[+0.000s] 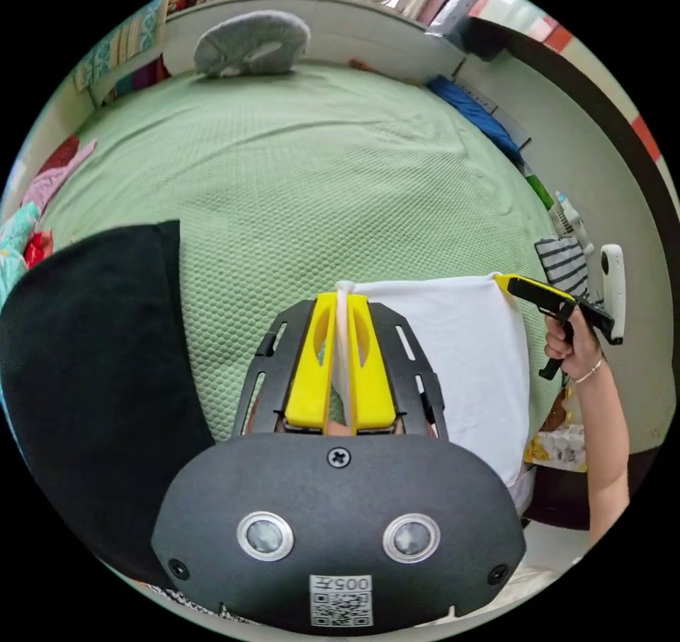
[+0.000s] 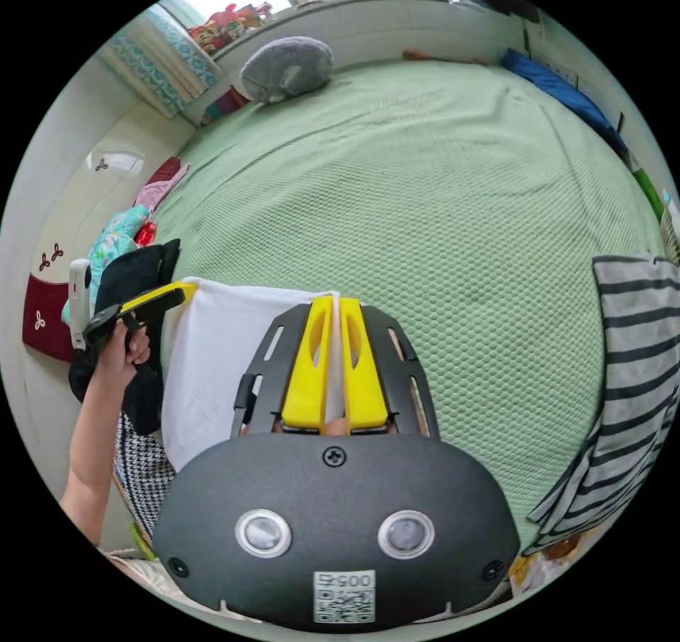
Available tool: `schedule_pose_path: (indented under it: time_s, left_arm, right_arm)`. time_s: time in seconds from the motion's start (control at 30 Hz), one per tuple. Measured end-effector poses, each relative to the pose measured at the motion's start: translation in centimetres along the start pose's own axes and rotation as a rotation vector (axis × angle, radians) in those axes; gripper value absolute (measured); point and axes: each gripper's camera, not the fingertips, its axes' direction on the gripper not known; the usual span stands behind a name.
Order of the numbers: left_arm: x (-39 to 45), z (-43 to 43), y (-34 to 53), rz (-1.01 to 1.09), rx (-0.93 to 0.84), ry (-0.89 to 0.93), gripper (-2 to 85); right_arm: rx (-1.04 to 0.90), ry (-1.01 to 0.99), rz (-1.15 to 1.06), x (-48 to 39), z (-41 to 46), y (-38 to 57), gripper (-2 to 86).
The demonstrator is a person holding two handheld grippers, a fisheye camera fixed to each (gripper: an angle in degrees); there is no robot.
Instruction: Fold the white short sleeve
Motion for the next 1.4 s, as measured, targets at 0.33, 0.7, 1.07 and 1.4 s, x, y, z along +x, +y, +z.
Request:
schedule_pose_path:
  time_s: [0.33, 0.7, 1.07, 1.4]
  left_arm:
    - [-3.4, -5.0, 3.1, -0.037, 0.062, 0.115, 2.4]
    - [4.2, -5.8, 15.6, 0.127, 0.011, 0.088, 0.2]
    - [3.3, -4.2, 25.4, -0.078, -0.016, -0.051, -0.4]
    - [2.5, -9.7, 29.8, -0.100, 0.051, -0.050, 4.0]
  right_arm:
    - [0.019, 0.068, -0.111, 2.8, -4.9, 3.7, 8.4]
    - [0.032, 0.003, -0.376, -7.9, -6.3, 18.4, 7.5]
    - [-0.056, 0.169, -0.289, -9.6, -5.1, 24.2, 5.1]
    - [0.002, 0.115, -0.101, -5.8, -6.7, 27.5, 7.8]
